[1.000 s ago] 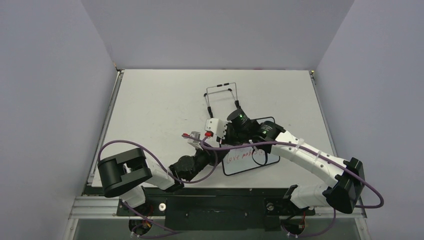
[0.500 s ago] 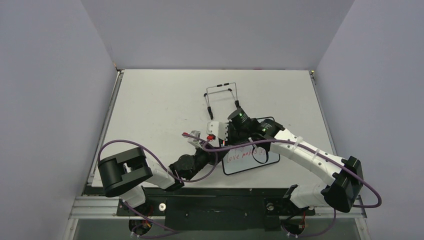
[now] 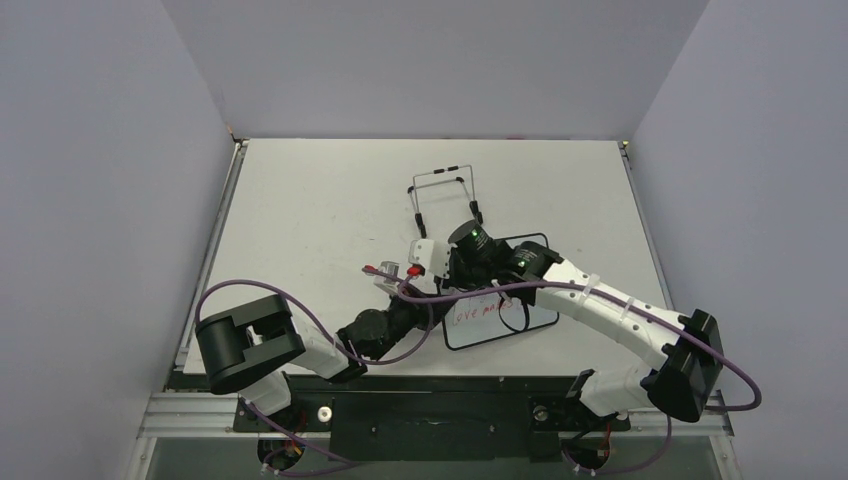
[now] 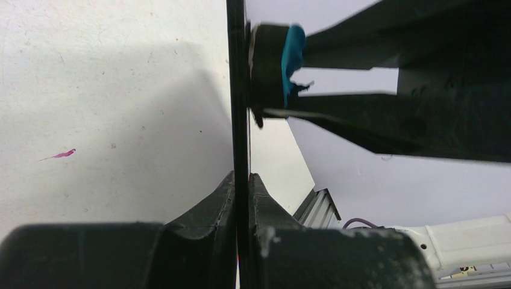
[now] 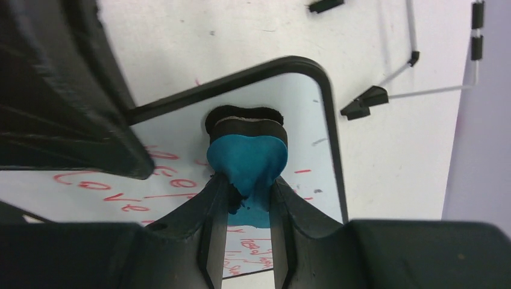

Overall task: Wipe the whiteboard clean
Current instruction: Erase the whiteboard at the center of the board.

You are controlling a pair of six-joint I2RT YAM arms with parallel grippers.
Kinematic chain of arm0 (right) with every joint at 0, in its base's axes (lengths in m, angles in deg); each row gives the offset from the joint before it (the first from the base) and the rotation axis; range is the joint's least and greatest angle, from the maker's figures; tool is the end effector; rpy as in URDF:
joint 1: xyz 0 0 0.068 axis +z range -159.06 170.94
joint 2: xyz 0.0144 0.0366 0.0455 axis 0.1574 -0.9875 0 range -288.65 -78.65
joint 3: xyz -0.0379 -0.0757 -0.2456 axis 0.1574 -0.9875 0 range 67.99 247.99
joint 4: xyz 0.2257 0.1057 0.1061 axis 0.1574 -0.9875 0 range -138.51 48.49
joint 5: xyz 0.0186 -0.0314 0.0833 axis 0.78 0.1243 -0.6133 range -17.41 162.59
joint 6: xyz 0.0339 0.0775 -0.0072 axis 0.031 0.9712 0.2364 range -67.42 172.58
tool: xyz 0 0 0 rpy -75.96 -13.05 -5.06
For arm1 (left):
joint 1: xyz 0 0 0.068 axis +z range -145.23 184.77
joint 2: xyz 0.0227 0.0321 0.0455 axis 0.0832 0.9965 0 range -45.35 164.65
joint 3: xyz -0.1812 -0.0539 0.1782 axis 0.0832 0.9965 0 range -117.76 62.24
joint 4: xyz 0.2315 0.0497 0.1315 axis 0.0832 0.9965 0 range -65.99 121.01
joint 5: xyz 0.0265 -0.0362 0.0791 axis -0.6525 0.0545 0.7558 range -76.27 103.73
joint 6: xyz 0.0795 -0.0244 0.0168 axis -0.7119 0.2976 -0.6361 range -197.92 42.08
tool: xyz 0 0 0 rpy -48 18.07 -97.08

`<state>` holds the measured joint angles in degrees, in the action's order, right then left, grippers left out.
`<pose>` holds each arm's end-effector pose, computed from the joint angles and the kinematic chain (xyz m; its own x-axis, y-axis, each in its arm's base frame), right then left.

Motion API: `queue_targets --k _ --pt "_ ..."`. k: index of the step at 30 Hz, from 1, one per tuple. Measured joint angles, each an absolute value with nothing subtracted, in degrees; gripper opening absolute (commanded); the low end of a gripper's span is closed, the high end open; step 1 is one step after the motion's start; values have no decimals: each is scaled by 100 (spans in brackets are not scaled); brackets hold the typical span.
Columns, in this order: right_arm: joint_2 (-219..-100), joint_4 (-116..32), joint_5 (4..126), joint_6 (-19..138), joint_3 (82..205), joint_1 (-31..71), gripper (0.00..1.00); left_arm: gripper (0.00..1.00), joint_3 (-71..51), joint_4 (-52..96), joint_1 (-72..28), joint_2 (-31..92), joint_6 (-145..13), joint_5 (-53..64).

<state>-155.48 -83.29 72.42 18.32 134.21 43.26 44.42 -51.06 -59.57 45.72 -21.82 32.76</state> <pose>0.1926 0.2497 0.2517 0.0459 -0.8614 -0.5058 -0.9276 0.1512 -0.3416 0.1518 -0.2599 0.1417 -0.5824 -0.5996 -0.5489 0.4081 0.3684 -0.8353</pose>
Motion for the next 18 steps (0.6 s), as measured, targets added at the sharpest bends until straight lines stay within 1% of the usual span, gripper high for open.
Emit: queue_targets --k 5,11,15,18 --pt "-15548 -8172 7419 1860 13410 4223 0 0 4442 -5110 -5957 4572 -2178 3271" --pt "-15548 -8581 7026 1353 13407 4737 0 0 4453 -5106 -5957 4572 -2171 3271" --pt "-15562 -8537 6818 1524 13412 4498 0 0 4474 -5115 -5963 4568 -2147 3249" --pt "-15570 -8393 6801 1884 13414 4120 0 0 4474 -5117 -5948 4563 -2147 3256"
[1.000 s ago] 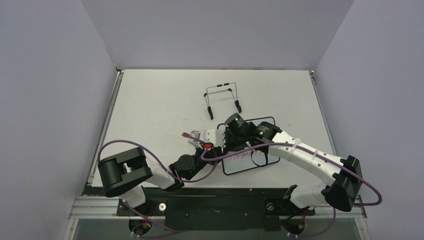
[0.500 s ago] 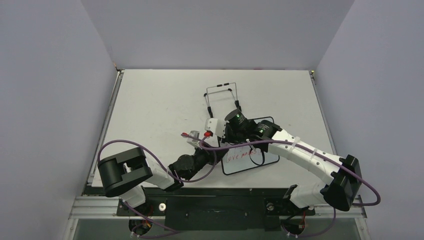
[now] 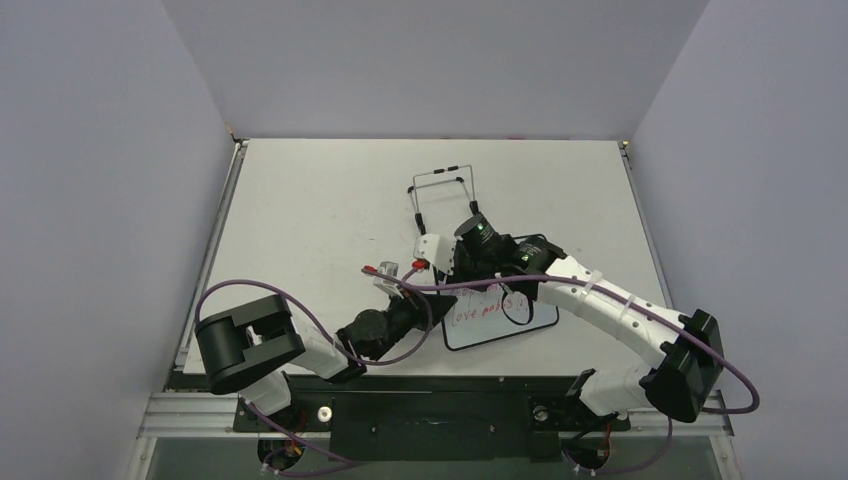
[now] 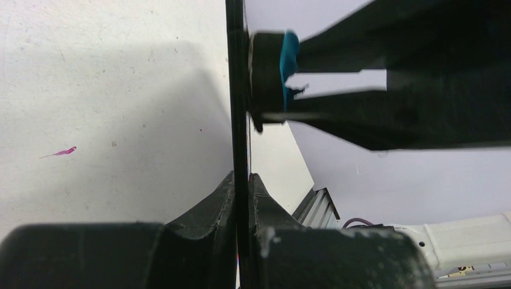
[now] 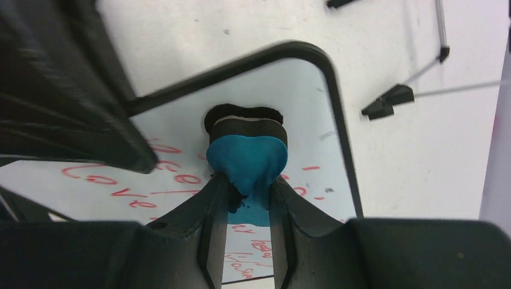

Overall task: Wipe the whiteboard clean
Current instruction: Erase the whiteboard at the center of the board.

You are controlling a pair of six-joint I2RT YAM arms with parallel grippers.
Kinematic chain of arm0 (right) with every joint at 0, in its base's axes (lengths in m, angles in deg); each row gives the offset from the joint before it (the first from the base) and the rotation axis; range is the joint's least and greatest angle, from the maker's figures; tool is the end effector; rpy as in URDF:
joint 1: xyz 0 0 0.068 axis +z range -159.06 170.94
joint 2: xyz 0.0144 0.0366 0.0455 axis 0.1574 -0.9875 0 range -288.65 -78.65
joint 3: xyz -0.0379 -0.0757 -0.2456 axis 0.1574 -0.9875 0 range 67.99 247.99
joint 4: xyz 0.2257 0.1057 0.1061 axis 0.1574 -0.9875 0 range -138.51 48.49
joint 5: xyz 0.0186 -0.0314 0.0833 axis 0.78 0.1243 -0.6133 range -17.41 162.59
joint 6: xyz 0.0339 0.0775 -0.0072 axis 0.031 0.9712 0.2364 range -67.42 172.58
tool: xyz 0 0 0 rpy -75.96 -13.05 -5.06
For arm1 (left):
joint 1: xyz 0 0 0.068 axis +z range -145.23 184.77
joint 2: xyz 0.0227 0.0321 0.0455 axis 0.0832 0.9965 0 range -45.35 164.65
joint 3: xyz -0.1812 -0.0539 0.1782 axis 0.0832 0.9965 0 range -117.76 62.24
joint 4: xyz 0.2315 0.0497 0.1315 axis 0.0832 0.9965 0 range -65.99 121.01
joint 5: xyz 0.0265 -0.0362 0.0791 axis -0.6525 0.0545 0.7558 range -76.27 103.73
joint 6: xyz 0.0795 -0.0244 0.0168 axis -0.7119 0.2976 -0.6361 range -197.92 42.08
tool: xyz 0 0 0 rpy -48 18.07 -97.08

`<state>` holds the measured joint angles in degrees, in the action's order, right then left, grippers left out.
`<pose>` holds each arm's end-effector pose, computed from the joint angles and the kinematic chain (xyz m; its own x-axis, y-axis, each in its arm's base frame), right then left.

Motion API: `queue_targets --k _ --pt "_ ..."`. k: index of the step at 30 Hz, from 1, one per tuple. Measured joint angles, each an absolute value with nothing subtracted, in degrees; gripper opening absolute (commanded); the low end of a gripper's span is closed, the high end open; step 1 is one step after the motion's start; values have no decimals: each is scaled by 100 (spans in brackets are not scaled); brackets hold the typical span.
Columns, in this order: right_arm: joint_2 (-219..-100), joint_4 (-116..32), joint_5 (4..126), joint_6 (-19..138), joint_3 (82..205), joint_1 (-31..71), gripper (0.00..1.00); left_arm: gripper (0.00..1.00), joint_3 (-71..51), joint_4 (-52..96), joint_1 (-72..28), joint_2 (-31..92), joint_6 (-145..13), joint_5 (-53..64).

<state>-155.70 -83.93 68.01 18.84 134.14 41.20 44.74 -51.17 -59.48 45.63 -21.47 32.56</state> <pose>0.1964 0.2455 0.2493 0.0162 -0.8463 -0.5324 -0.9475 0.1570 -0.2785 0.1515 -0.2586 0.1409 -0.5865 -0.5996 -0.5445 0.4045 0.3656 -0.8383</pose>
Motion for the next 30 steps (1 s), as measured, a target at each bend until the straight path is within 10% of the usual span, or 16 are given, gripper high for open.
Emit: queue_targets --k 30 --pt "-15822 -8310 6722 2536 13646 3569 0 0 4472 -5078 -5812 4563 -2128 3024"
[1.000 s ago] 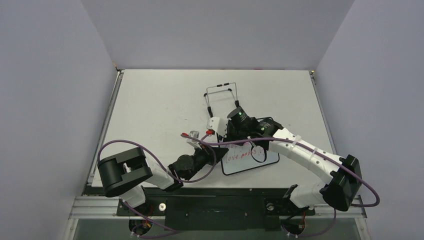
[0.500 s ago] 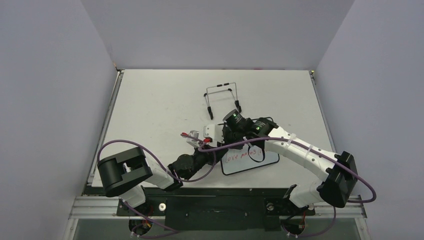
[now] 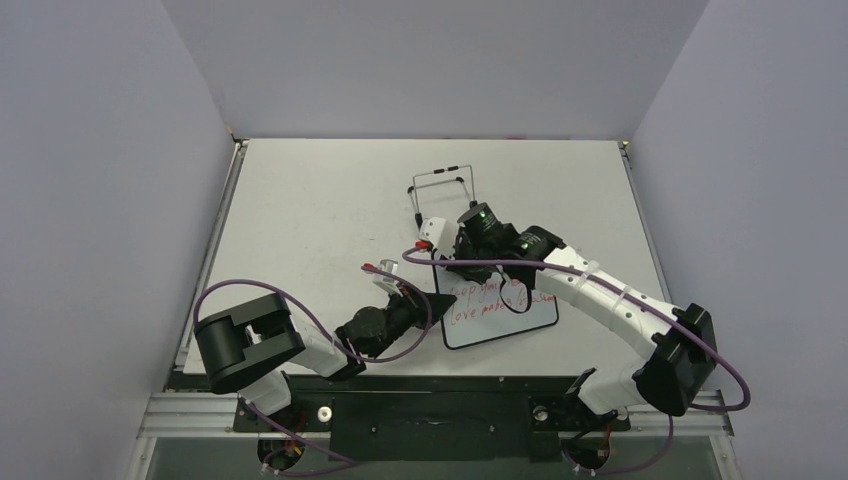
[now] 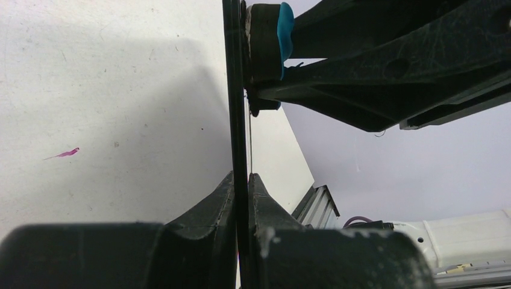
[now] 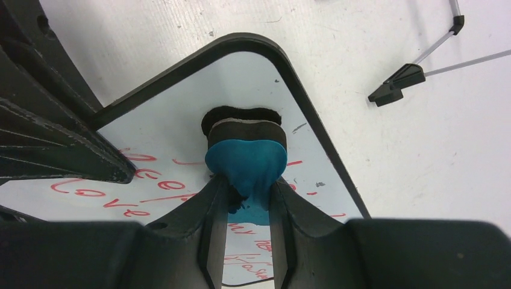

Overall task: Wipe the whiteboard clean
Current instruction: Erase the whiteboard at the center of the board.

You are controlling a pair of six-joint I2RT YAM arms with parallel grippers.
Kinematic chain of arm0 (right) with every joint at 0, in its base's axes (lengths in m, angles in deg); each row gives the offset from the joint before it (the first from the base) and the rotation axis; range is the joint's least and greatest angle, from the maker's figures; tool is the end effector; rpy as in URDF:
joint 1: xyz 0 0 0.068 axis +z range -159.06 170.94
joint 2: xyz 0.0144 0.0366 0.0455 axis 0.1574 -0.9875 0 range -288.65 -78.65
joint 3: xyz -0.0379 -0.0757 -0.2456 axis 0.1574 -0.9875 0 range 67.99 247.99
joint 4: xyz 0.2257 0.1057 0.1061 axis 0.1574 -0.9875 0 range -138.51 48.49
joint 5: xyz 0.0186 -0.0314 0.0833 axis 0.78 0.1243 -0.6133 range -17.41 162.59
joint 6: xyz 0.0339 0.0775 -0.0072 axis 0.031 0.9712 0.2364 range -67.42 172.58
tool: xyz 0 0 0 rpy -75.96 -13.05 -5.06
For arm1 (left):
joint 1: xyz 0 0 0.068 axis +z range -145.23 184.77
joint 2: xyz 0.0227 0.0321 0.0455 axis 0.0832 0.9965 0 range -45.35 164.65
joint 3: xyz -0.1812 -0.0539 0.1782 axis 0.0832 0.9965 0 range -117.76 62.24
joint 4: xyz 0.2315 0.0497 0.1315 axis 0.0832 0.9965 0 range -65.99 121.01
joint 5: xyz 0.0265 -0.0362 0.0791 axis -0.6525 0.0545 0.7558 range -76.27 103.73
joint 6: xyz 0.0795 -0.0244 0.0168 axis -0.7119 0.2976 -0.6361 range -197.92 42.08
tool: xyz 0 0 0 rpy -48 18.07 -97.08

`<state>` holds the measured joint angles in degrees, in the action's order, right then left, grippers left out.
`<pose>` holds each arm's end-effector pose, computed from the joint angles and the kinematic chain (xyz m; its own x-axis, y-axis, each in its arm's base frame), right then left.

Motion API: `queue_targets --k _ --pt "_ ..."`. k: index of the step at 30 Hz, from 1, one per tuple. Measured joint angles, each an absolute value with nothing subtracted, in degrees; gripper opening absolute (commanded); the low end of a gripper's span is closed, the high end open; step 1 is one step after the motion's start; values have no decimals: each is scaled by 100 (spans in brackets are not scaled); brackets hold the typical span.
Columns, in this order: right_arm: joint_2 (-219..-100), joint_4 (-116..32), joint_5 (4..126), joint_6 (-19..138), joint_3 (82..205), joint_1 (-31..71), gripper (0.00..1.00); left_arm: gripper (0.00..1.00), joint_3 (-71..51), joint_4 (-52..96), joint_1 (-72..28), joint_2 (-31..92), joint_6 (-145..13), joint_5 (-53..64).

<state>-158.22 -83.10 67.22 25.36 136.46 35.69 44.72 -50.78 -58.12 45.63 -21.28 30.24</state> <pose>0.2269 0.2347 0.2516 -0.1634 -0.8030 -0.5731 -0.9175 0.3373 -0.2110 0.1555 -0.2572 0.1400 -0.5988 -0.5875 -0.5443 0.4071 0.3620 -0.8386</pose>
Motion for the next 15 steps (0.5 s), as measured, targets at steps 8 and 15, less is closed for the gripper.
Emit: queue_targets --k 8,15 --pt "-15813 -8489 6053 1976 13646 3386 0 0 4472 -5073 -5810 4563 -2117 2939" --pt "-15894 -8970 5341 1847 13899 3235 0 0 4472 -5078 -5810 4561 -2156 2852"
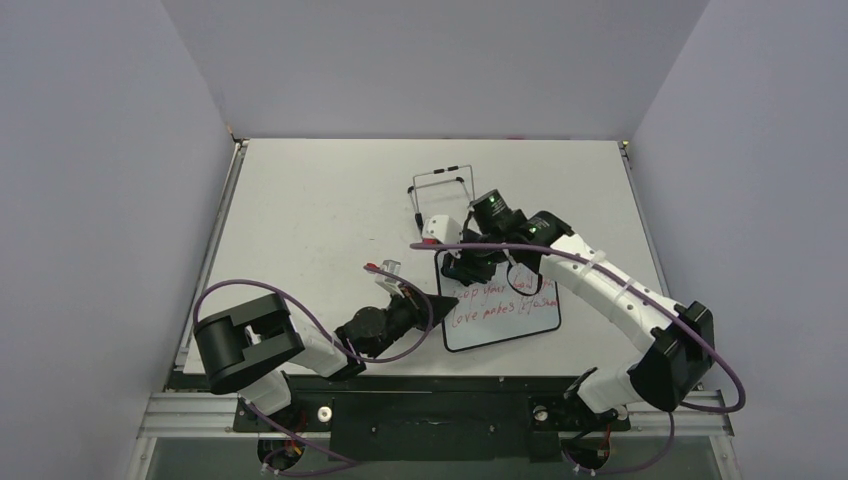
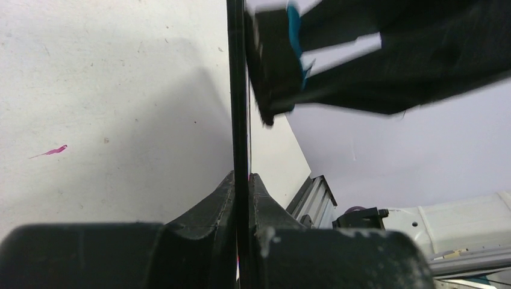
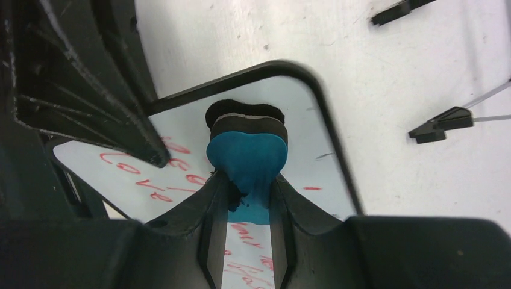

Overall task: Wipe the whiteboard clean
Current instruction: Erase the whiteboard at the center of the board.

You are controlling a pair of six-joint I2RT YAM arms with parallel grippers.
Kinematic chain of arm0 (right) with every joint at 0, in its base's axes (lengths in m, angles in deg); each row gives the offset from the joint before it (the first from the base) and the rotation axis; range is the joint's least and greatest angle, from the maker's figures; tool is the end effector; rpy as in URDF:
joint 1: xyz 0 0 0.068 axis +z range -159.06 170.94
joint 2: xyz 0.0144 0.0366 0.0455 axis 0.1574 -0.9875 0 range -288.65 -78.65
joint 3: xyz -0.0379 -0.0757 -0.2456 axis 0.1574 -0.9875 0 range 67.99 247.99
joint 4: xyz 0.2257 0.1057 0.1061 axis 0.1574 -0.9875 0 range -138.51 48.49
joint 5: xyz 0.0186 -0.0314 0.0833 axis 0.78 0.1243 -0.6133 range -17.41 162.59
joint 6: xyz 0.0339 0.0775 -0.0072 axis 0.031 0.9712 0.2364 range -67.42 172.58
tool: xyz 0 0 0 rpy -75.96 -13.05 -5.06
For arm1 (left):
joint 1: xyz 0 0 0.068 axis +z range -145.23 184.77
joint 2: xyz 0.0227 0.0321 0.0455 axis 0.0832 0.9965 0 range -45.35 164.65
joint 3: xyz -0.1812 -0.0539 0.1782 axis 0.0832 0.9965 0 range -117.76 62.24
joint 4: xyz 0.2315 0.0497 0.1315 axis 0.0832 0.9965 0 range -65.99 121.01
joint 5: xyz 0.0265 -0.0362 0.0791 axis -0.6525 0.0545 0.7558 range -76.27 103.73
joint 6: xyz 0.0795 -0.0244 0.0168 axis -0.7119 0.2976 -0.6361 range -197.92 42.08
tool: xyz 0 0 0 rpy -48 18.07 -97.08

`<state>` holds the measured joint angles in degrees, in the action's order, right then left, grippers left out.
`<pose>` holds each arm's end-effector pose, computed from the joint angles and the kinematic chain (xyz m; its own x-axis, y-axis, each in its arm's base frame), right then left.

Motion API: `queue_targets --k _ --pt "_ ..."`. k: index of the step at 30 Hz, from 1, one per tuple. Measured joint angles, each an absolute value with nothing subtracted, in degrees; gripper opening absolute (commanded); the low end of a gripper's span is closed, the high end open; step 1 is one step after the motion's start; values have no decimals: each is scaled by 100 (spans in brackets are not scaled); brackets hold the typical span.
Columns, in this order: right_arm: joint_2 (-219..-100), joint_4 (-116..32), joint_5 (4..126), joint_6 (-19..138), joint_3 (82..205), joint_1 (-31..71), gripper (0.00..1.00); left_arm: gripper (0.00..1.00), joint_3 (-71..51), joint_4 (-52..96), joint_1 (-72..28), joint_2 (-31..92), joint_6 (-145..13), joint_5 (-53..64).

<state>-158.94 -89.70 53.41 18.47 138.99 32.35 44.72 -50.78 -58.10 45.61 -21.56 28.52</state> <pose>0.2214 0.2279 0.2566 -0.0991 -0.7934 -0.6005 -0.9815 0.1771 -0.0721 0.1539 -0.2587 0.1401 -0.6135 -0.5678 -0.5489 0.4213 0.3526 -0.8356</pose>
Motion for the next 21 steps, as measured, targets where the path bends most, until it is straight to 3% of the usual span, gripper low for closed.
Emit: queue_targets --k 8,13,21 --pt "-15752 -9396 4077 1749 14769 2208 0 0 4472 -5043 -5810 4467 -2281 2635" --pt "-15291 -9085 4541 1952 14188 2555 0 0 4472 -4968 -5797 4424 -2279 2626" --pt "-15494 -8655 5686 2232 13622 2977 0 0 4431 -4839 -5775 4369 -2270 2607"
